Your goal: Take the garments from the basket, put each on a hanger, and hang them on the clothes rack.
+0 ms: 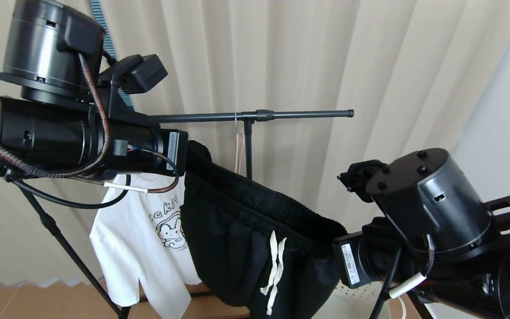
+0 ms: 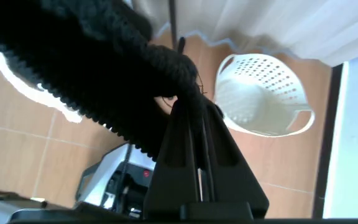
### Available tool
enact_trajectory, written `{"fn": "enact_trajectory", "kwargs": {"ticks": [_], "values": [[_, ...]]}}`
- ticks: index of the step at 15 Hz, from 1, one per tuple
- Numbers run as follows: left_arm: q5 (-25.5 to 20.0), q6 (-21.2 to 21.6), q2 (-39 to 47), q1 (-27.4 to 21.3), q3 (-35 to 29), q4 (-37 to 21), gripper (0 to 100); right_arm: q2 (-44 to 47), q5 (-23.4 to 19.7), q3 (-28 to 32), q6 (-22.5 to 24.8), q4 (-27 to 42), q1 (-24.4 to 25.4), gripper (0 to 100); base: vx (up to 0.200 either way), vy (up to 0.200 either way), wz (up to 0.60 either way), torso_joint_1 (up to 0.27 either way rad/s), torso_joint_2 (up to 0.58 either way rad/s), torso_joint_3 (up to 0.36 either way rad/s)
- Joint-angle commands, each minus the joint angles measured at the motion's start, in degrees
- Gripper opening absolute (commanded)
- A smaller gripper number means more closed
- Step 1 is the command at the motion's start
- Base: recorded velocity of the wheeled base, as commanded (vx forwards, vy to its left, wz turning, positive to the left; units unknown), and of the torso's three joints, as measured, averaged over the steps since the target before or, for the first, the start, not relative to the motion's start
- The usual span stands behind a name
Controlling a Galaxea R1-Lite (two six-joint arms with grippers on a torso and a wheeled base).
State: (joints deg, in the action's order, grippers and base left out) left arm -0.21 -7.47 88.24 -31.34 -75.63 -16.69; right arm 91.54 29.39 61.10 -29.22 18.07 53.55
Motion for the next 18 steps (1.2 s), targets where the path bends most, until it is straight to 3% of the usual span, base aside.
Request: {"fn": "enact_trajectory", "kwargs": {"ticks": [1, 6, 7, 10, 15, 18], "values": [[0.12, 1.58, -6.23, 0.4, 6.64, -0.1, 0, 1.62, 0.05, 3.41, 2.41, -0.58, -5.48, 0, 0.0, 0.0, 0.0, 0.0, 0.0, 0.0], [0.12, 1.94, -10.45, -0.12, 17.45, -0.36, 0, 5.67, 0.05, 13.43, 7.34, -0.75, -9.96, 0, 0.0, 0.0, 0.0, 0.0, 0.0, 0.0], [0.03, 1.85, -10.19, -0.74, 20.0, -0.19, 0, 9.18, 0.05, 18.09, 8.57, -0.75, -11.19, 0, 0.0, 0.0, 0.0, 0.0, 0.0, 0.0], [-0.41, 1.23, -8.69, -3.46, 20.87, -0.19, 0, 15.78, -0.04, 26.97, 9.36, -0.75, -12.42, 0, 0.0, 0.0, 0.0, 0.0, 0.0, 0.0], [-0.76, -8.44, -2.54, -17.26, 17.53, 0.08, 0, 22.89, -0.65, 39.54, 9.18, -1.46, -12.6, 0, 0.0, 0.0, 0.0, 0.0, 0.0, 0.0], [-3.4, -15.38, 3.26, -20.6, 10.77, 0.34, 0, 22.81, -3.55, 42.26, 8.65, -1.63, -12.33, 0, 0.0, 0.0, 0.0, 0.0, 0.0, 0.0]]}}
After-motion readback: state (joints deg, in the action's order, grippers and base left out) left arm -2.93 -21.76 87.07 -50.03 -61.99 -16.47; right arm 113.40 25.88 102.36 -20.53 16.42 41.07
